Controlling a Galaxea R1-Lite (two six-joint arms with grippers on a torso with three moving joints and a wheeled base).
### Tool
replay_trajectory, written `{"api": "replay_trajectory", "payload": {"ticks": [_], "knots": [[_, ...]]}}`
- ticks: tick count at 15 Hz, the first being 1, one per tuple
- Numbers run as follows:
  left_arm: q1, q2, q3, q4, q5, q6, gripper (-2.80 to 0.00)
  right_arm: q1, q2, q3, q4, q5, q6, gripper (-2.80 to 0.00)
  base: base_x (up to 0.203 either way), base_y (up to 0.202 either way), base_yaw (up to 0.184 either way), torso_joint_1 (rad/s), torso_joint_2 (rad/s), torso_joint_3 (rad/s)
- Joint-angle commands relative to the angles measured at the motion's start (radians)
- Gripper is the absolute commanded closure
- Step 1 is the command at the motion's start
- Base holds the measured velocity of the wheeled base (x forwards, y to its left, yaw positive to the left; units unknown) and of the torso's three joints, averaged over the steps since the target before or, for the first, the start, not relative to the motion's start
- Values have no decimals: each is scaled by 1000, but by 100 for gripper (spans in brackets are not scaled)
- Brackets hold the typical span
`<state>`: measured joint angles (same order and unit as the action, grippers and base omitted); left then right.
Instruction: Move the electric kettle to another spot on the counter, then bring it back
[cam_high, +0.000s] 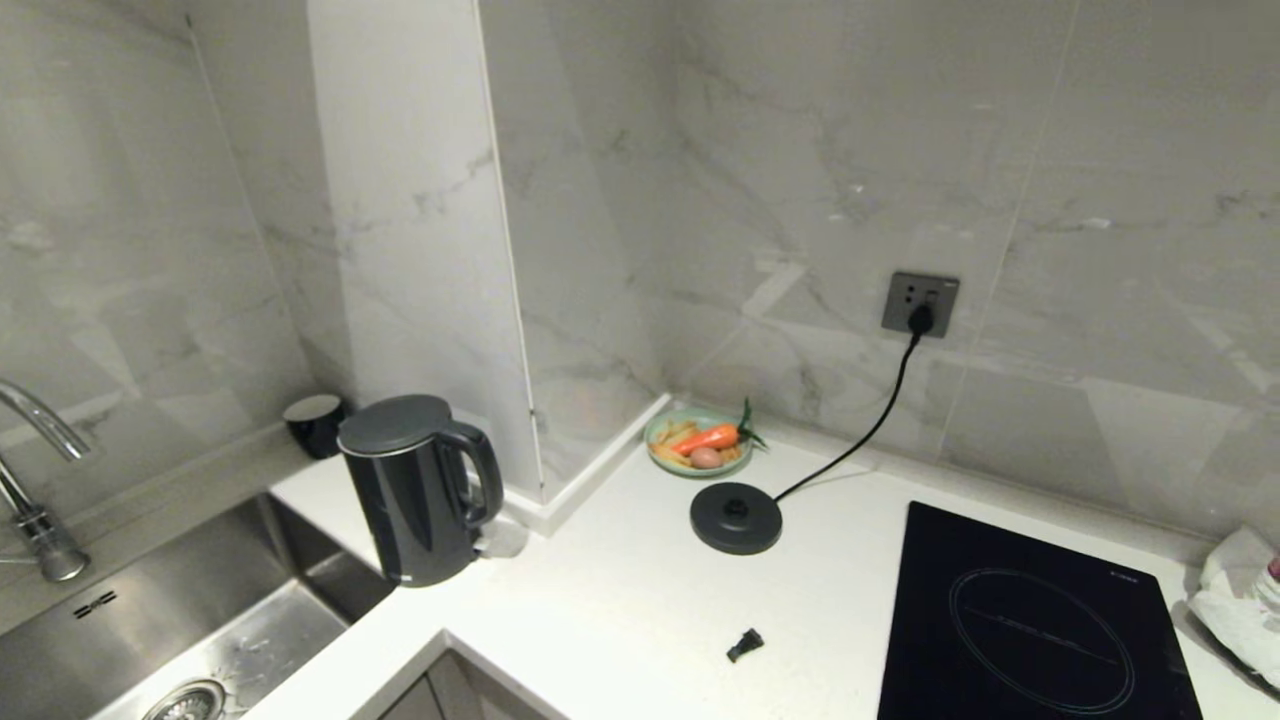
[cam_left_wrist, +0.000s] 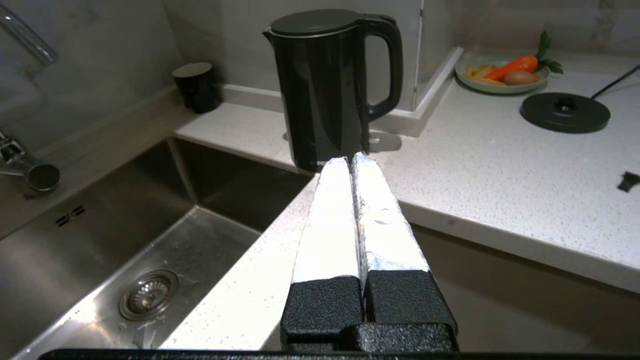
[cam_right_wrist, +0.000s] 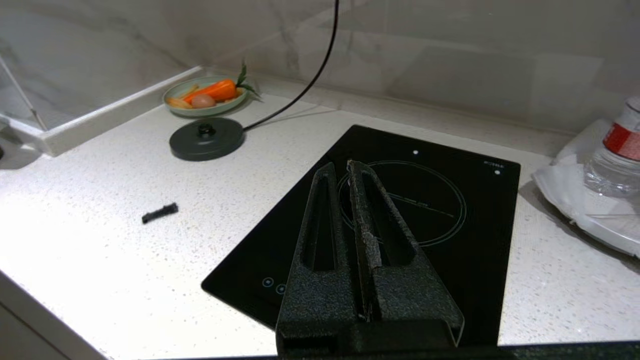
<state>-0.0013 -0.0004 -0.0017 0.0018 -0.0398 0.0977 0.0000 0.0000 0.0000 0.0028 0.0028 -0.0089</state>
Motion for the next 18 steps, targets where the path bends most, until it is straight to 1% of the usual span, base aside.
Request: {"api": "replay_trajectory", "payload": {"ticks": [1,18], "knots": [[1,2,-1,0,0,1,0,0,0,0,0,0,0,0,4,-12,59,1,1,2],[1,2,0,-2,0,2,0,0,0,0,0,0,0,0,-1,-8,171,2,5,3]]}}
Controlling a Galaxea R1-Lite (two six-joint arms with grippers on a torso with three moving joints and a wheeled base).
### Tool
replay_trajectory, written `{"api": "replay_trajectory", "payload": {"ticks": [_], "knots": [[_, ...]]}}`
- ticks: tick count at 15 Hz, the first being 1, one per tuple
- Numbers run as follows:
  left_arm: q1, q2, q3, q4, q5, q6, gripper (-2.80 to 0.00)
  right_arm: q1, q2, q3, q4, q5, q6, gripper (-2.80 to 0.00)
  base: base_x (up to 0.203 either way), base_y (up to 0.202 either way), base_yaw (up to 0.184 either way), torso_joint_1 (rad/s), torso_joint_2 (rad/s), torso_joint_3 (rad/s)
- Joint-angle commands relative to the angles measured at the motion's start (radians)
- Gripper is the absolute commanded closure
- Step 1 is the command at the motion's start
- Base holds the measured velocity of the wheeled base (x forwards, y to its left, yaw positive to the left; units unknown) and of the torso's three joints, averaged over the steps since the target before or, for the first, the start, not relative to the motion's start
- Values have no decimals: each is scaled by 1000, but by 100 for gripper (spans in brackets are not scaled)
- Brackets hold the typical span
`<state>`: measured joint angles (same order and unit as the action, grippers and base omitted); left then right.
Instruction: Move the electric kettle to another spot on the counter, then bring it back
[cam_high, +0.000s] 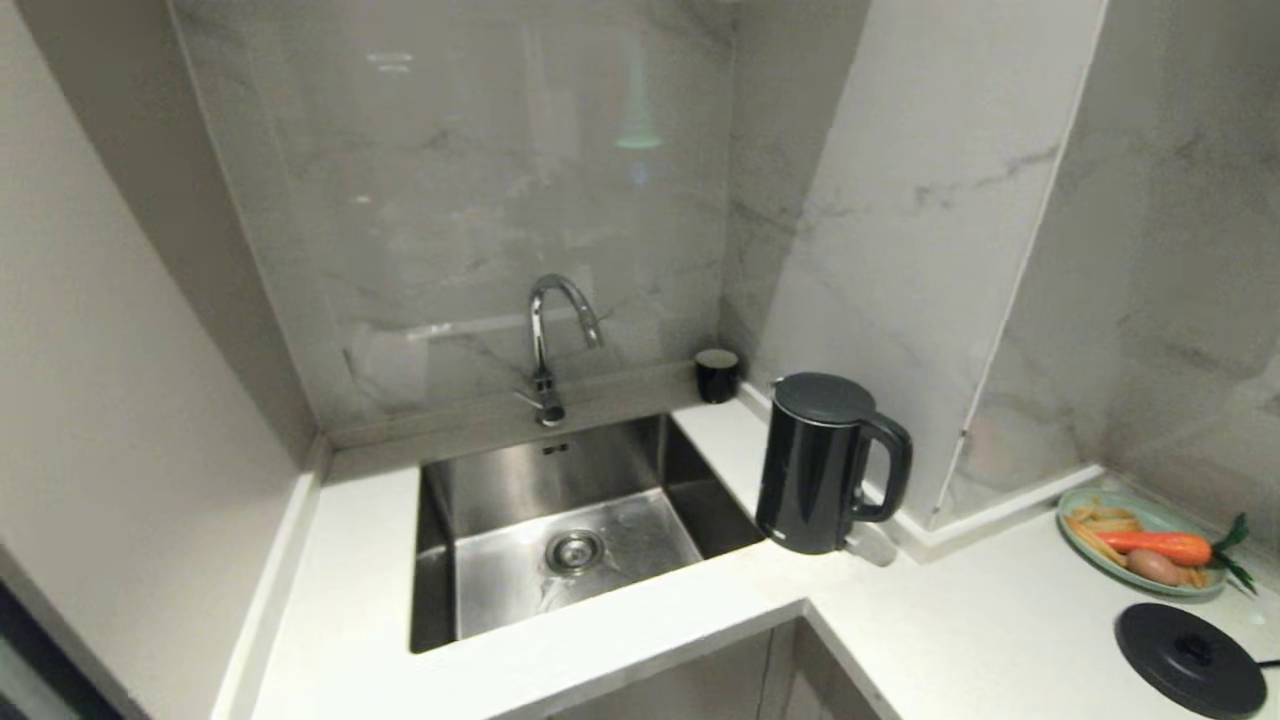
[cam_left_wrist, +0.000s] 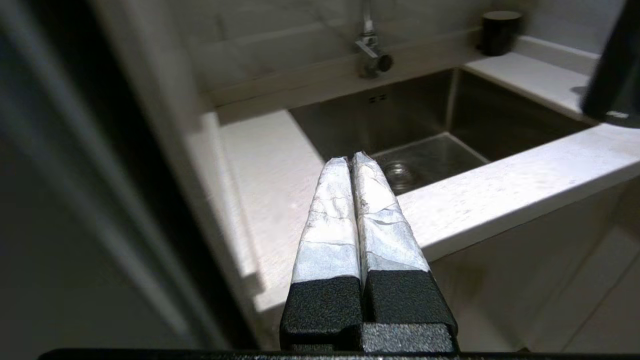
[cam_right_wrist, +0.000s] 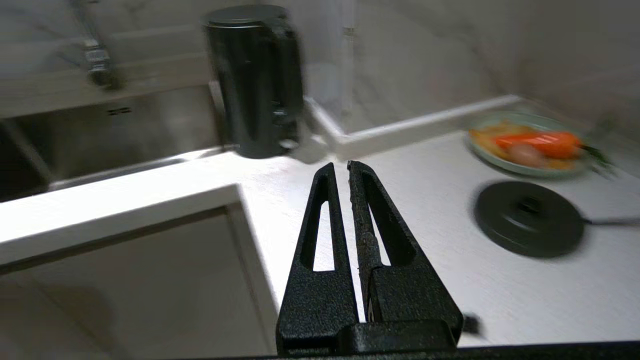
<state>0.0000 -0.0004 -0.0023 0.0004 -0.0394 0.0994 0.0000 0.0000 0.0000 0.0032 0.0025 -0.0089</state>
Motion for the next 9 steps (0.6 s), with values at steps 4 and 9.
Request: {"api": "replay_trajectory", "payload": {"ticks": [4,9], "knots": [[0,2,1,0,-1,0,0,0,0,0,0,1,0,0,-2,-6,167,-2,7,1],[0,2,1,0,-1,0,0,0,0,0,0,1,0,0,-1,-1,37,-2,1,1]]}}
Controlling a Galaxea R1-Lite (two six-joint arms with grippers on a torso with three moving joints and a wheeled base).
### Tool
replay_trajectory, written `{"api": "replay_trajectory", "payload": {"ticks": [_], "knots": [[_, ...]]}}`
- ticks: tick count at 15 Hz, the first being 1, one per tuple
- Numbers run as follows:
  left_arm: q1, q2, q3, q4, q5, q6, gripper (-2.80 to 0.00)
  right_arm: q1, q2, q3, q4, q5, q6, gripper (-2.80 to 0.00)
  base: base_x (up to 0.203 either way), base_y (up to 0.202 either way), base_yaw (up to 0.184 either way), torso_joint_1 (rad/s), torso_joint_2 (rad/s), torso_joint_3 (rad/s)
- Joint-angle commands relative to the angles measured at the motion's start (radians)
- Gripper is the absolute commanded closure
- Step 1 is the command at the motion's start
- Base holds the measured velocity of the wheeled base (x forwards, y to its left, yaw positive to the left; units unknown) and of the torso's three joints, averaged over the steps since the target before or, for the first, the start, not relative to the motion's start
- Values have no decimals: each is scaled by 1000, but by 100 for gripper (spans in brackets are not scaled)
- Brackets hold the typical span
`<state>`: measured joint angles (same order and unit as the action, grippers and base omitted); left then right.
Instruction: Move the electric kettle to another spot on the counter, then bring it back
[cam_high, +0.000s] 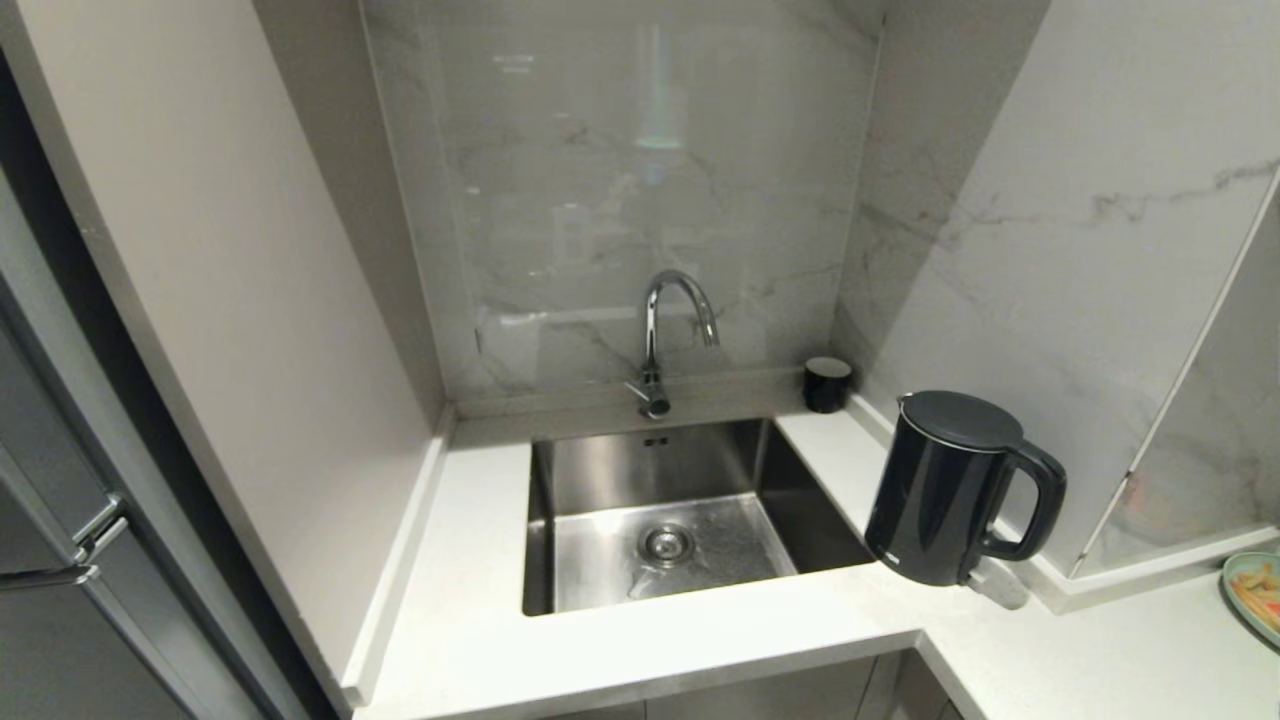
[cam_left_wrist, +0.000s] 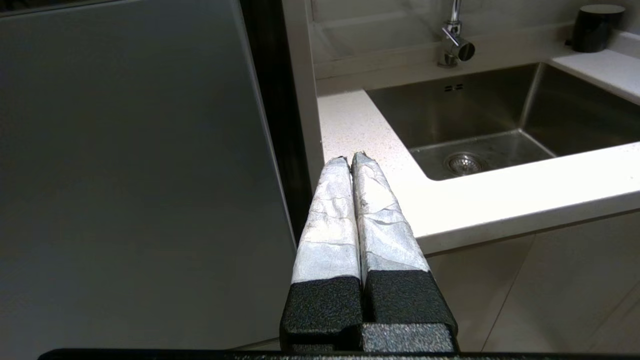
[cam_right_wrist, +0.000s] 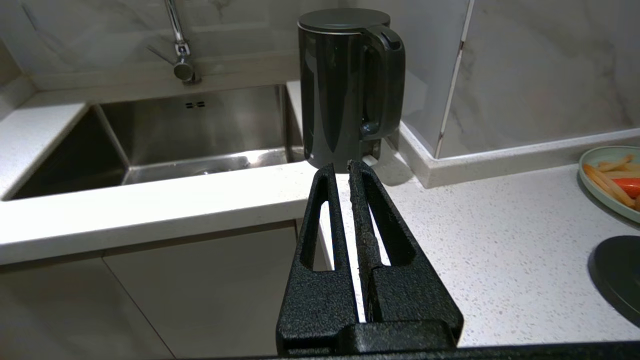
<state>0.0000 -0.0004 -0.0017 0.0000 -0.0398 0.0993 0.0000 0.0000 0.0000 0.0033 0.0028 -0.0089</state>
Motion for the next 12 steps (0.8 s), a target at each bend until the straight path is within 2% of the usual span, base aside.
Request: {"api": "replay_trajectory", "payload": {"ticks": [1,10,12], "knots": [[0,2,0,0,0,0,0,0,0,0,0,0,0,0,0,0,0,0,0,0],[0,2,0,0,0,0,0,0,0,0,0,0,0,0,0,0,0,0,0,0],[0,2,0,0,0,0,0,0,0,0,0,0,0,0,-2,120,11,2,5,4]]}}
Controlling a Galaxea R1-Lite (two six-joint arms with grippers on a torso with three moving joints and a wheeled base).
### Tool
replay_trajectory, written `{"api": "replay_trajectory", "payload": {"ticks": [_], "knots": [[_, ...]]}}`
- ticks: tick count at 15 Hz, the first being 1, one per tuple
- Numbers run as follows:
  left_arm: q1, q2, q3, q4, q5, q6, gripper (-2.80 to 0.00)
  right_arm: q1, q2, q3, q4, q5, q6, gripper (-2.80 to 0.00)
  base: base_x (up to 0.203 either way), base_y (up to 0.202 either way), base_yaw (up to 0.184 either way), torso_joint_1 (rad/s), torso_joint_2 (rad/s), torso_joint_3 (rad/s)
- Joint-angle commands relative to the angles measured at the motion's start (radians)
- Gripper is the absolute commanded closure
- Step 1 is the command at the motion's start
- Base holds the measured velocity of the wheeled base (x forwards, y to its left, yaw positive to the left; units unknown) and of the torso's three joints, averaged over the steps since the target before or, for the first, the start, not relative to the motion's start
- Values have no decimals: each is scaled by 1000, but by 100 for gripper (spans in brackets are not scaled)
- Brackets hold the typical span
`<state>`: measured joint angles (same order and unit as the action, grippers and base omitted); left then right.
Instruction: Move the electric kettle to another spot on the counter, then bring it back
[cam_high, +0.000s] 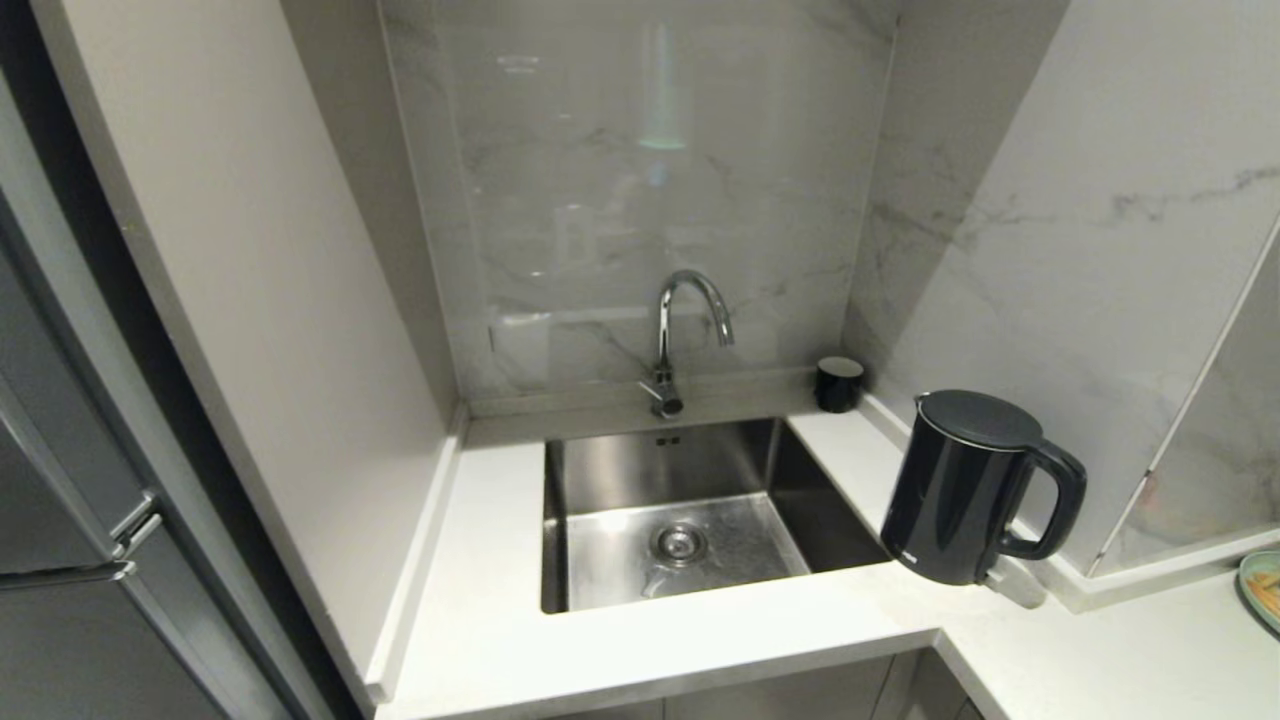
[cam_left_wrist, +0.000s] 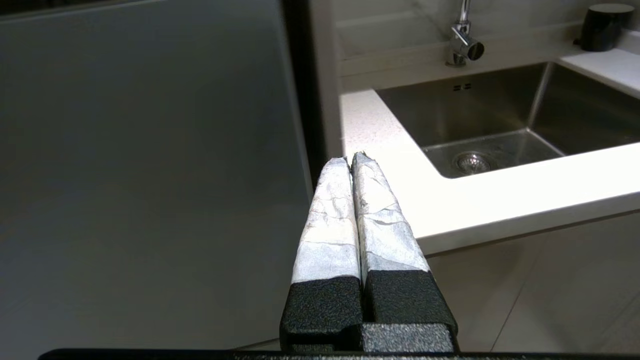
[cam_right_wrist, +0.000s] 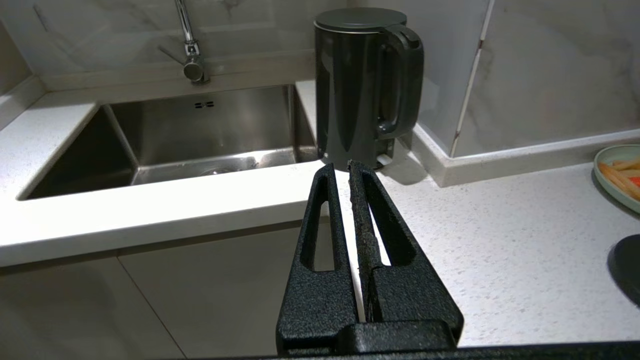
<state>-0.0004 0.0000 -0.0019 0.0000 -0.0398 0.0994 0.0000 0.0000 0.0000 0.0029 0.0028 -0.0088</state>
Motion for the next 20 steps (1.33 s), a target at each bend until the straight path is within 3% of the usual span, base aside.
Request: {"api": "replay_trajectory", "payload": {"ticks": [1,6,13,20], "knots": [[0,2,0,0,0,0,0,0,0,0,0,0,0,0,0,190,-1,4,12,4],[0,2,0,0,0,2,0,0,0,0,0,0,0,0,0,148,-1,0,8,4],[0,2,0,0,0,2,0,0,2,0,0,0,0,0,0,0,0,-11,14,14],[0,2,-1,2,0,2,0,0,2,0,0,0,0,0,0,0,0,-111,266,149]]}}
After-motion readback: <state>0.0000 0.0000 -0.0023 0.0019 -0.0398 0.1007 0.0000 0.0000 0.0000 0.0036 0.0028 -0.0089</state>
